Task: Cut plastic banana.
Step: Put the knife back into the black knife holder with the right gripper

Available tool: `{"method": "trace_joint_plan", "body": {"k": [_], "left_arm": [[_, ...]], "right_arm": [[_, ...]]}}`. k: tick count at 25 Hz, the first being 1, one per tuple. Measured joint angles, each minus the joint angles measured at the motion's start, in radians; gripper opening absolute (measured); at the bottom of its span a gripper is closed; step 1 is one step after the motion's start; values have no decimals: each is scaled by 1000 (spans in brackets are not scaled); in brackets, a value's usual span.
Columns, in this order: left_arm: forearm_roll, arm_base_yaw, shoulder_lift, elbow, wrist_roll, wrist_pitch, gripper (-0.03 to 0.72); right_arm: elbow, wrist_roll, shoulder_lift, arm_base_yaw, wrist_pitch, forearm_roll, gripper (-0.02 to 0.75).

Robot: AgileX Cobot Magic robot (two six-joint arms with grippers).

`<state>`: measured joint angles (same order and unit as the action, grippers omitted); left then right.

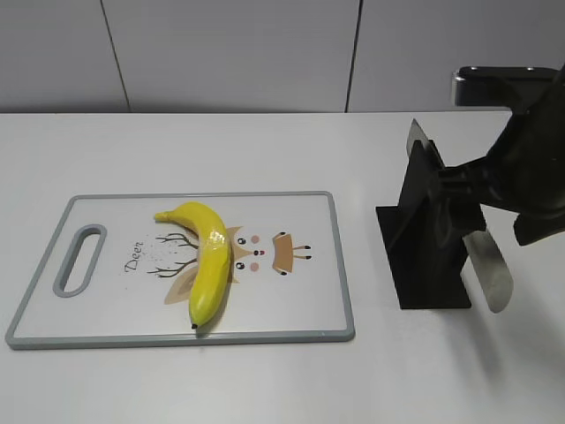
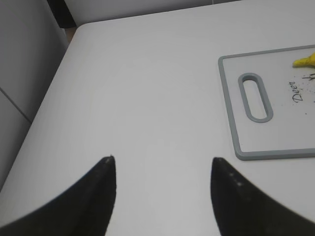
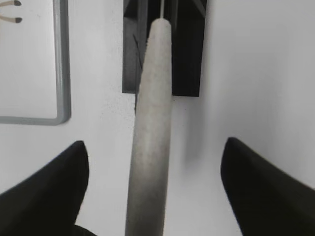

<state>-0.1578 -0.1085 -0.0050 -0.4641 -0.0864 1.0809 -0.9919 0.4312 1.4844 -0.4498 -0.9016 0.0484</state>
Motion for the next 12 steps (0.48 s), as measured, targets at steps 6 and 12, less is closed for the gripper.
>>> {"method": "trace_joint_plan", "body": {"k": [6, 12], "left_arm": [[0, 0, 0, 0, 0, 0, 564], [0, 0, 0, 0, 0, 0, 564]], "right_arm": [[0, -111, -3, 0, -76, -22, 636], [17, -297, -145, 0, -75, -189, 572]]}}
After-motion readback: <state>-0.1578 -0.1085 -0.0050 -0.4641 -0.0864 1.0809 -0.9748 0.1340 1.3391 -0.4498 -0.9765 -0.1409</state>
